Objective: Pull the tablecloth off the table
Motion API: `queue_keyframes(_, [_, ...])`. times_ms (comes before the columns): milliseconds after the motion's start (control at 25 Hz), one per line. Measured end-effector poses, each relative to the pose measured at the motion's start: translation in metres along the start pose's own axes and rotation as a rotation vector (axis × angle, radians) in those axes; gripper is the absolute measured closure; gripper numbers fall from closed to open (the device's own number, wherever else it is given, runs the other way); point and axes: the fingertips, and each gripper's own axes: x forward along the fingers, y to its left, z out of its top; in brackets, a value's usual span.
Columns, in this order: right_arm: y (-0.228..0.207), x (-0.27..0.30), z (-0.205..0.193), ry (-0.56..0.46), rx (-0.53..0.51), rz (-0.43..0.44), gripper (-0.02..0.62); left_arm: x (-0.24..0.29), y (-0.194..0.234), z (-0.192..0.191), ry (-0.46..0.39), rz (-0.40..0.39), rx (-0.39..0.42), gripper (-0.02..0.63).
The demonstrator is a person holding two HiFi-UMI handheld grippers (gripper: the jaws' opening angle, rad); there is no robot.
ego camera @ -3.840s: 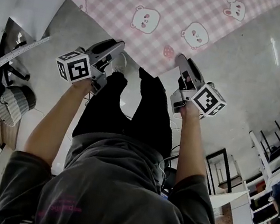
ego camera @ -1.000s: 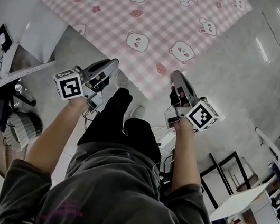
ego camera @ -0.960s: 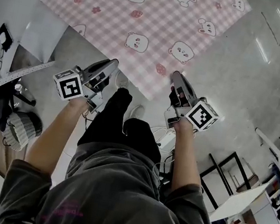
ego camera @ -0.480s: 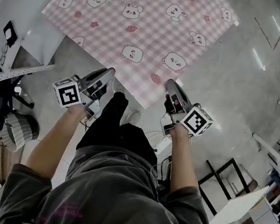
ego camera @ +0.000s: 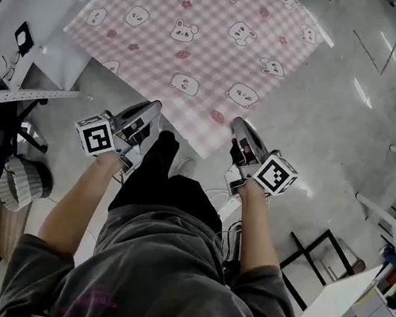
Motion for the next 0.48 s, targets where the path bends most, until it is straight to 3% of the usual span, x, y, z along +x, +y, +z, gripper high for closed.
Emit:
queue_keyframes(160, [0.002, -0.015, -0.028, 0.007, -0.007, 0.002, 0.591, -0.022, 0.0, -0.024, -0.009, -0.005, 0.0, 0.606])
queue_keyframes(200, [0.0, -0.017, -0.035, -0.027, -0.061, 0.032, 0.591, -0.025, 0.005, -0.03, -0.037, -0.051, 0.052, 0.606])
queue_keyframes(360, [0.039, -0.012, 0.008, -0.295, -0.477, 0.274, 0.591, -0.006, -0.017, 0.009, -0.261, -0.398, 0.44, 0.606])
queue_keyframes(480, [0.056, -0.036, -0.007, -0.342, -0.536, 0.28, 0.591, -0.029, -0.034, -0.008, -0.281, -0.455, 0.479, 0.606])
